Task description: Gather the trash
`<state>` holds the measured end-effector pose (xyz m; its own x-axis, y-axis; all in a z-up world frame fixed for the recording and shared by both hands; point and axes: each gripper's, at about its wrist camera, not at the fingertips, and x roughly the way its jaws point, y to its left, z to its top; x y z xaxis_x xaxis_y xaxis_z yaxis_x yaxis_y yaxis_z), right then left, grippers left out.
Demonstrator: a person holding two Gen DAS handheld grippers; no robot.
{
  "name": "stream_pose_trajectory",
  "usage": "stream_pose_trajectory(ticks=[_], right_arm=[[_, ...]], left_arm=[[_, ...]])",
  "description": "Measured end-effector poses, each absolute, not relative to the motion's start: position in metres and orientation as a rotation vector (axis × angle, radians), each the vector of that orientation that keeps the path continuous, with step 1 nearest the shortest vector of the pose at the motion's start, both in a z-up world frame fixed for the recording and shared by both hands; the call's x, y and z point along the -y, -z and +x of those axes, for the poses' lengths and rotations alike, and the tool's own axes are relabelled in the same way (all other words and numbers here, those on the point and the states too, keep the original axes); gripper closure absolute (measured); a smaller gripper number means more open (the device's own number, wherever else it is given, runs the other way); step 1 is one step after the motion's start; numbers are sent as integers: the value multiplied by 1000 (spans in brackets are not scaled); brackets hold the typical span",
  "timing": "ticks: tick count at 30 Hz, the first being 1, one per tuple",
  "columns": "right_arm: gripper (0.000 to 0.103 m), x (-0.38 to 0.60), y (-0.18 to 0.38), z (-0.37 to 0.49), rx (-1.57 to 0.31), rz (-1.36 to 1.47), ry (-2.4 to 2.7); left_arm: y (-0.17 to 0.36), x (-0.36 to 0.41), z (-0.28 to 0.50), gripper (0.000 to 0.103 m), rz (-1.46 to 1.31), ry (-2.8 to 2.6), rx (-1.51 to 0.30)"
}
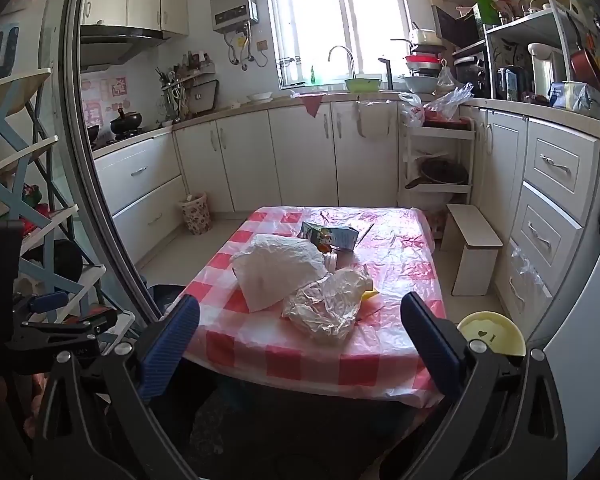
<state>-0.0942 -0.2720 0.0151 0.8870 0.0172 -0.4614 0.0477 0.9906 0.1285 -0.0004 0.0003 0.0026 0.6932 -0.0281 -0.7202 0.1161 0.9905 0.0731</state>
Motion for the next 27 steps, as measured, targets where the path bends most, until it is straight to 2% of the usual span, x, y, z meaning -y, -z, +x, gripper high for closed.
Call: stream_pose_trajectory(ticks=[4,7,27], right_arm=[[6,272,-27,-96,-474,141,13],[6,264,-25,-96,-466,129,11],[6,260,-18,-96,-493,130,6]], left_arm=[[-22,4,-15,13,92,99,-716],[-31,10,-28,8,107,110,-674],[-37,6,-28,8,68,113,-698]])
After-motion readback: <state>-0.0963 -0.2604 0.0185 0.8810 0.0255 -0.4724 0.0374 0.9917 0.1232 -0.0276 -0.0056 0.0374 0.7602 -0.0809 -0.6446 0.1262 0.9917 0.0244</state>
